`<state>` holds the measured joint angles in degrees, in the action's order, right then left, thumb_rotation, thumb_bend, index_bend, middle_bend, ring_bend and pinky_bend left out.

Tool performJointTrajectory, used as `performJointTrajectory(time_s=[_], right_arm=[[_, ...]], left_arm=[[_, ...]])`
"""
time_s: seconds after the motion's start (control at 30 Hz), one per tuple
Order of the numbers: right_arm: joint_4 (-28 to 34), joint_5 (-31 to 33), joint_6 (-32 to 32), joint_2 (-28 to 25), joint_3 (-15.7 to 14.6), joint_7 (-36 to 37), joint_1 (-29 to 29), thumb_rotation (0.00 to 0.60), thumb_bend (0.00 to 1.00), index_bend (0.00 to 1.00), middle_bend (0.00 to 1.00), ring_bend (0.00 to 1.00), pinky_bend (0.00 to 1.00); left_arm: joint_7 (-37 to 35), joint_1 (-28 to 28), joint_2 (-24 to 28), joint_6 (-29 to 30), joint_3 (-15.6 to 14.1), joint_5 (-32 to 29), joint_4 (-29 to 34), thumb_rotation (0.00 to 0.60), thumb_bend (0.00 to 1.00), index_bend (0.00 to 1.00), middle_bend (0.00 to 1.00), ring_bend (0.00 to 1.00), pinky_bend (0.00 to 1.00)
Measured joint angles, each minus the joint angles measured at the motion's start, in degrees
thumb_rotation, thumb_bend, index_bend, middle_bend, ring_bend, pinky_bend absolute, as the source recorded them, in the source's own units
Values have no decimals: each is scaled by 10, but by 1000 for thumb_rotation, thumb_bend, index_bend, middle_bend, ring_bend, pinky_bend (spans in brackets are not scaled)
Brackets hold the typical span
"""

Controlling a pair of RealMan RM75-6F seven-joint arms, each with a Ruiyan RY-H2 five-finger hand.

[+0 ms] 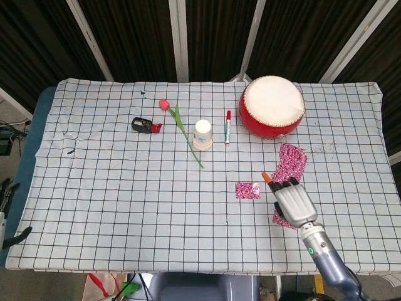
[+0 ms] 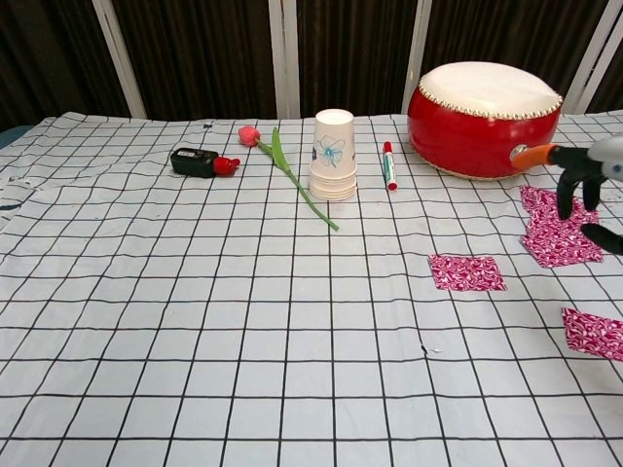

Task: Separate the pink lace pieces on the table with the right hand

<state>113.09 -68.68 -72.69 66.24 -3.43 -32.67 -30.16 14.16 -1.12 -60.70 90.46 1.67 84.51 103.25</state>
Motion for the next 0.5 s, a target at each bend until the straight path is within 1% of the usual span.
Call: performJointTrajectory(time_s=[0.07, 0.17, 0.2, 0.3, 0.4, 0.5], right_arm=[[2, -47, -21, -16, -17, 50, 25, 600, 500, 0, 118, 129, 112], [-12, -126, -71, -37, -48, 142, 77, 600, 500, 0, 110, 115, 100], [-26, -159, -100, -43, -60, 173, 101, 600, 500, 0, 110, 113, 96], [-77, -218, -171, -51, -81, 223, 160, 600, 497, 0, 110, 113, 95], [-135, -242, -219, -50, -88, 254, 210, 600, 496, 0, 109, 113, 95], [-159, -250, -234, -48, -84, 270, 232, 600, 496, 0, 109, 113, 95]], left_arm=[[-2, -2, 1, 3, -2, 5, 1, 600, 247, 118, 0, 0, 19], [-9, -4, 5, 5, -4, 8, 2, 600, 247, 117, 0, 0, 19], [-12, -5, 6, 6, -5, 9, 2, 600, 247, 117, 0, 0, 19], [-17, -7, 9, 9, -5, 10, 2, 600, 248, 117, 0, 0, 19], [-20, -9, 10, 13, -5, 10, 1, 600, 247, 117, 0, 0, 19], [-20, -9, 10, 13, -5, 13, 0, 600, 247, 117, 0, 0, 19]])
